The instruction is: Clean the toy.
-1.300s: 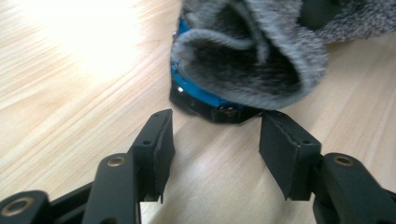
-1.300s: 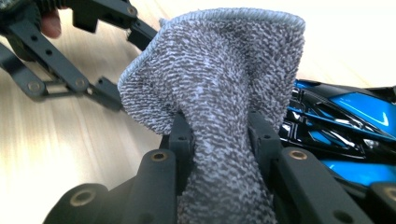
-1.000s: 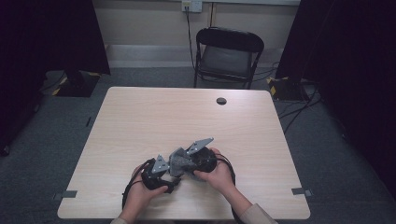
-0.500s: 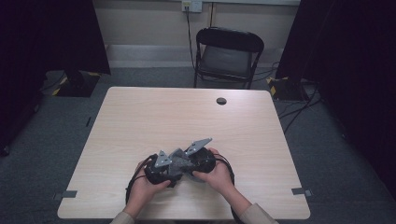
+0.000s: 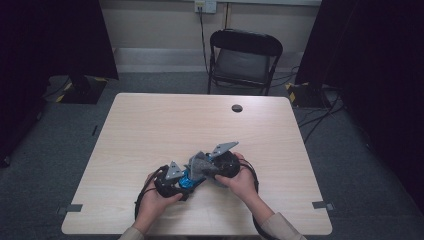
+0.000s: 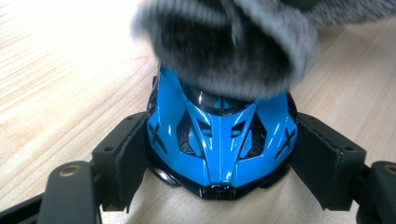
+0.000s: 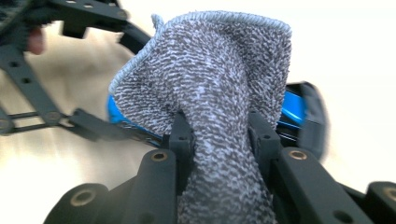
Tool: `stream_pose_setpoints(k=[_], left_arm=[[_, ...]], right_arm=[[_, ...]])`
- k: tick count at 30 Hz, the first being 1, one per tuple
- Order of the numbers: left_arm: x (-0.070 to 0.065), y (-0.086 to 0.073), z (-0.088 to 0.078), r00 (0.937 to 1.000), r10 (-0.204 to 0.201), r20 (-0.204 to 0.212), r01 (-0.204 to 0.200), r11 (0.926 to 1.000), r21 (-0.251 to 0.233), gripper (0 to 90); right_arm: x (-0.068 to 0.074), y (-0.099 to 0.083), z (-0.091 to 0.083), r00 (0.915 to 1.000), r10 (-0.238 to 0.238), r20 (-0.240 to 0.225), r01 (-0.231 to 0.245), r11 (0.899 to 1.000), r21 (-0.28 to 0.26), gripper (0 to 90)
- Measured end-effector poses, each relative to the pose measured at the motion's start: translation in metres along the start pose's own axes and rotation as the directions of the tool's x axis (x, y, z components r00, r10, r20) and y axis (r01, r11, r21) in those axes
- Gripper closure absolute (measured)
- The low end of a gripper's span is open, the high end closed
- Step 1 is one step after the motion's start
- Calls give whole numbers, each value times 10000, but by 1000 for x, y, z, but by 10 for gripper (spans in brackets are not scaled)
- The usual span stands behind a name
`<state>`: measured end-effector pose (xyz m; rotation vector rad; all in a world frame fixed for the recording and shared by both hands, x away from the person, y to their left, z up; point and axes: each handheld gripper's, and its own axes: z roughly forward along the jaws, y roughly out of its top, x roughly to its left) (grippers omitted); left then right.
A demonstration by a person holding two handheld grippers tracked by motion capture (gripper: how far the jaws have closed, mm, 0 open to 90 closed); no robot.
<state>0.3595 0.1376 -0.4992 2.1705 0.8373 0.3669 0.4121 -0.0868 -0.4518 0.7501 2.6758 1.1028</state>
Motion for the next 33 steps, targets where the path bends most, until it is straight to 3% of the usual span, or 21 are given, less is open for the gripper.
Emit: stream_pose_setpoints(k=[6, 14, 18, 20, 23, 27, 29, 33], left_arm=[[0, 0, 0, 10000, -3, -3, 3, 10000, -3, 238], [0, -1, -1, 10000, -27, 0, 27, 10000, 0, 239], [0, -1, -1, 10000, -30, -6, 30, 10000, 0, 239], [0, -1, -2, 10000, -16, -11, 16, 10000, 18, 239], [0, -2, -3, 10000, -56, 26, 56, 10000, -9, 239], [0, -3, -3, 10000, -40, -1, 40, 10000, -3, 239], [-1, -3, -4, 10000, -53, -7, 53, 10000, -11, 239], [-1, -3, -4, 10000, -43, -38, 43, 10000, 8, 239]], right_arm=[[-15, -1, -2, 9988, 340, 345, -342, 9994, 58, 690], [-20, 13, -3, 9947, 541, 877, -543, 9985, -7, 689], [-13, 24, 0, 9986, 344, 406, -338, 9993, -161, 687], [-1, 29, 11, 10000, -19, 17, 20, 9999, -126, 686], [6, 30, 18, 9993, -335, 147, 333, 9994, 93, 685], [-10, 22, 11, 9962, 192, 846, -200, 9998, 84, 686], [-20, 16, 3, 9949, 593, 811, -588, 9982, -88, 685], [-27, 6, -9, 9924, 731, 992, -717, 9973, -172, 686]])
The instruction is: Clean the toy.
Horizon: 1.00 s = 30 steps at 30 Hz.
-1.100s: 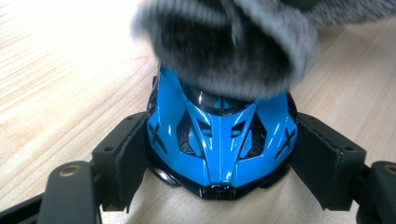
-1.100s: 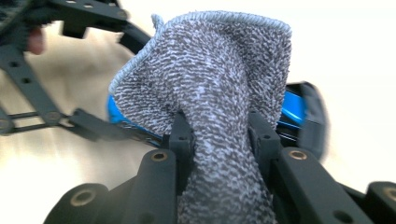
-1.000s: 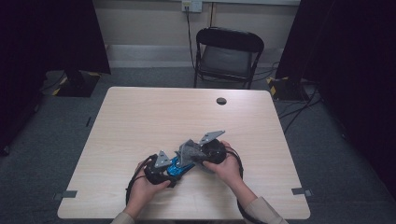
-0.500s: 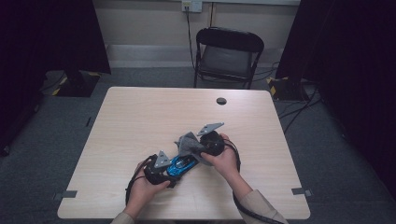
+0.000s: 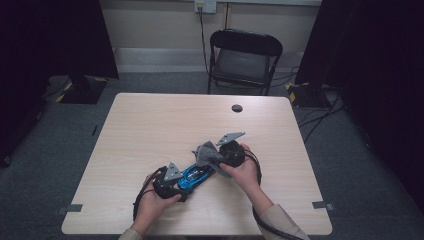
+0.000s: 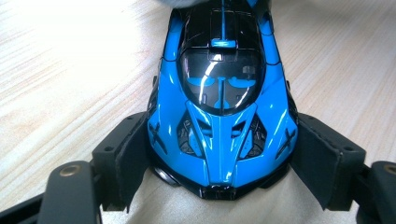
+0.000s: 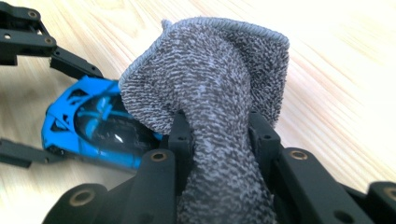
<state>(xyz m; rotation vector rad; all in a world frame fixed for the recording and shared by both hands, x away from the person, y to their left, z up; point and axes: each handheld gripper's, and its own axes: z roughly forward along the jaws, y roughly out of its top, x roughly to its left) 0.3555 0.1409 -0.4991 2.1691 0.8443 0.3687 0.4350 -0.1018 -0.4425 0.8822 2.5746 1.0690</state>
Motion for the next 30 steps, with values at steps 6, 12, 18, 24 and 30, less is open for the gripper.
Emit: stream_pose_setpoints(k=[6, 12, 18, 24, 30], left_arm=[[-1, -2, -2, 10000, -20, -12, 20, 10000, 6, 239], [-1, -3, -4, 10000, -48, -1, 48, 10000, -7, 239], [0, -4, -5, 10000, -81, 34, 81, 10000, -20, 237], [0, -4, -7, 9999, -94, 72, 96, 9996, -279, 238], [1, -2, -5, 9999, -2, 149, 8, 9992, -388, 238]], right_arm=[[-8, -13, -7, 9995, 174, 251, -175, 9998, 5, 686], [-8, -20, -12, 9997, 201, 145, -199, 9997, -129, 685], [10, -23, -24, 9976, -621, -309, 613, 9978, -239, 686], [19, -37, -34, 9945, -938, -464, 930, 9955, -186, 685], [20, -52, -33, 9936, -878, -708, 872, 9961, -103, 683]])
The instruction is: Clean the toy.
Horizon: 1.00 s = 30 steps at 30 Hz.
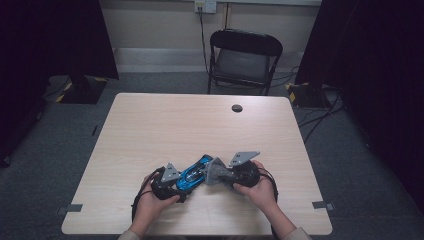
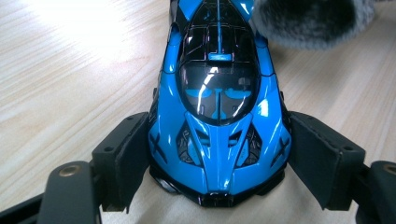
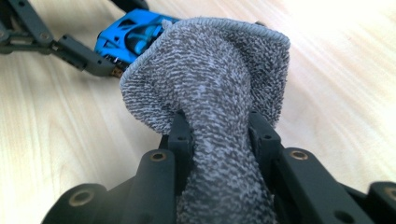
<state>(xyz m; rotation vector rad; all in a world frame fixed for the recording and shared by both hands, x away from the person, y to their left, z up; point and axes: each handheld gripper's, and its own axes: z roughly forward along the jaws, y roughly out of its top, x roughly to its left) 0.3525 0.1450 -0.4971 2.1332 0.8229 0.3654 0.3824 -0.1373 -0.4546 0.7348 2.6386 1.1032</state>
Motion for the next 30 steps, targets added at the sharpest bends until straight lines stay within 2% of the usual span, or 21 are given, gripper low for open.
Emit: stream_pose_setpoints(k=[6, 10, 13, 21, 23, 26, 30], left_arm=[[2, -1, 0, 9998, 166, 136, -167, 9998, 81, 236], [1, -2, -1, 9998, 174, 58, -175, 9997, 146, 254], [1, -2, -1, 9999, 107, 44, -108, 9998, 138, 258], [2, 1, -1, 9999, -124, 85, 122, 9996, 254, 261], [2, 2, 0, 9995, -295, 116, 291, 9992, 280, 261], [2, 2, 0, 9989, -427, 175, 422, 9987, 275, 262], [3, 1, -1, 9988, -443, 209, 438, 9988, 224, 262]], right_arm=[[6, -5, 1, 9998, -87, -199, 89, 9999, 95, 683], [17, -9, 5, 9977, -311, -602, 323, 9993, 202, 684], [24, -10, 10, 9963, -453, -726, 483, 9980, 397, 683], [37, -2, 18, 9898, -705, -1234, 763, 9962, 428, 684], [40, 0, 23, 9883, -777, -1312, 847, 9952, 488, 684], [40, 3, 29, 9891, -722, -1280, 801, 9952, 570, 685], [33, 8, 31, 9954, -522, -799, 579, 9959, 702, 687]])
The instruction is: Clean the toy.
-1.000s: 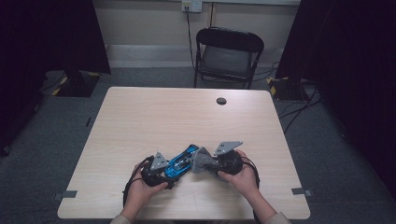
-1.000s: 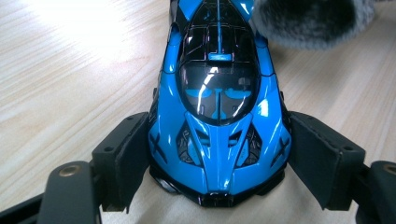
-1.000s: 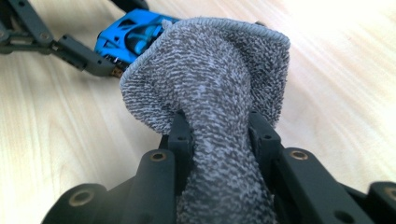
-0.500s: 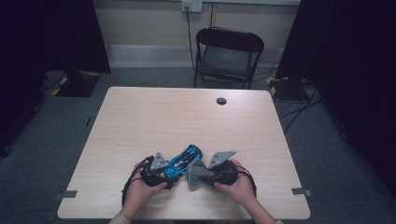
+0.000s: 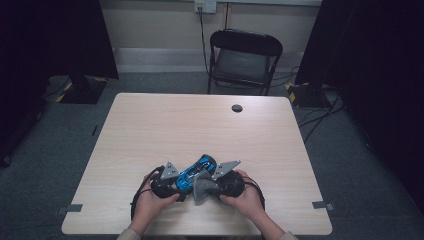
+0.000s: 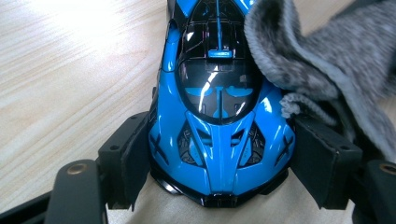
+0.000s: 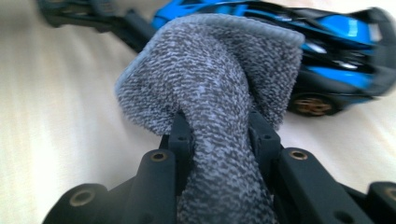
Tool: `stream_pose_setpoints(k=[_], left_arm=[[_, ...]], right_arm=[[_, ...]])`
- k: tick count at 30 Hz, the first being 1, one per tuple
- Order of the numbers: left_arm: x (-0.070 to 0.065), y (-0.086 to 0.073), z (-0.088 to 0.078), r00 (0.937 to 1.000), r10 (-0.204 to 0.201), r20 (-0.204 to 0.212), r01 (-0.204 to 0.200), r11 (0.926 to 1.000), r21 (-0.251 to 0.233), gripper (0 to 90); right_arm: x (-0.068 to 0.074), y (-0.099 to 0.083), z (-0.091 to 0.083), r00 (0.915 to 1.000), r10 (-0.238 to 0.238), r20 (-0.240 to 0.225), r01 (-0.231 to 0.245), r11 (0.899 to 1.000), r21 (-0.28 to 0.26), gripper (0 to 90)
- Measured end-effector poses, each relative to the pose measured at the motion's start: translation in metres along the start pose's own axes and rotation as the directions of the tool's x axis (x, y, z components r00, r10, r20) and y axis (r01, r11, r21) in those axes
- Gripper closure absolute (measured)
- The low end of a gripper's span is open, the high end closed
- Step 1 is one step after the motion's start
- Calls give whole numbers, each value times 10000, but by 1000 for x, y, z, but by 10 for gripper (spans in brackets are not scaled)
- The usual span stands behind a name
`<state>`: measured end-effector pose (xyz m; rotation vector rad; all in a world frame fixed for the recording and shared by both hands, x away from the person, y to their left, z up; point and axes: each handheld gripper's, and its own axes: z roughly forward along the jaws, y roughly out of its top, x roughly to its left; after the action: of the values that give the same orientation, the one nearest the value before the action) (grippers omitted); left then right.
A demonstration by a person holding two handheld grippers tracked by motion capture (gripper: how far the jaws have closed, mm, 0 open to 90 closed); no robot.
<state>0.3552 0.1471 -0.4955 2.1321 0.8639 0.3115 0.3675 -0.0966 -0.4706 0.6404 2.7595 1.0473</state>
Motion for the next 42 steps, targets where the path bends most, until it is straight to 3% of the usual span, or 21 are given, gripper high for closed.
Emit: stream_pose_setpoints(k=[4, 9, 18, 27, 29, 31, 34, 37, 42], left_arm=[[1, 0, 0, 9997, -205, 130, 205, 9998, 4, 262], [1, 0, 0, 9991, -369, 195, 369, 9993, -38, 262], [2, 0, 0, 9989, -425, 221, 425, 9991, -23, 262], [2, 1, -1, 9989, -410, 231, 411, 9992, -2, 262], [3, 1, -1, 9990, -382, 221, 382, 9993, 10, 262], [2, 1, -1, 9991, -371, 207, 370, 9993, 21, 262], [1, 1, 0, 9991, -373, 197, 372, 9993, 48, 262], [2, 1, 0, 9990, -392, 203, 392, 9992, 33, 262], [2, 1, 0, 9990, -396, 220, 395, 9992, 36, 262]], right_arm=[[-15, -2, -2, 9987, 451, 246, -448, 9989, -114, 688], [-24, -5, -4, 9969, 608, 508, -603, 9981, -115, 688], [-49, -14, -16, 9817, 1212, 1472, -1211, 9926, -98, 690], [-56, -22, -31, 9707, 1272, 2037, -1272, 9918, -136, 690], [-57, -22, -37, 9708, 1385, 1958, -1344, 9903, -339, 689], [-53, -20, -43, 9765, 1409, 1634, -1327, 9893, -597, 689], [-37, -14, -40, 9895, 889, 1138, -832, 9951, -539, 689], [-18, -6, -29, 9974, 419, 589, -387, 9977, -548, 689], [0, 2, -1, 9996, -111, 247, 114, 9999, -90, 687]])
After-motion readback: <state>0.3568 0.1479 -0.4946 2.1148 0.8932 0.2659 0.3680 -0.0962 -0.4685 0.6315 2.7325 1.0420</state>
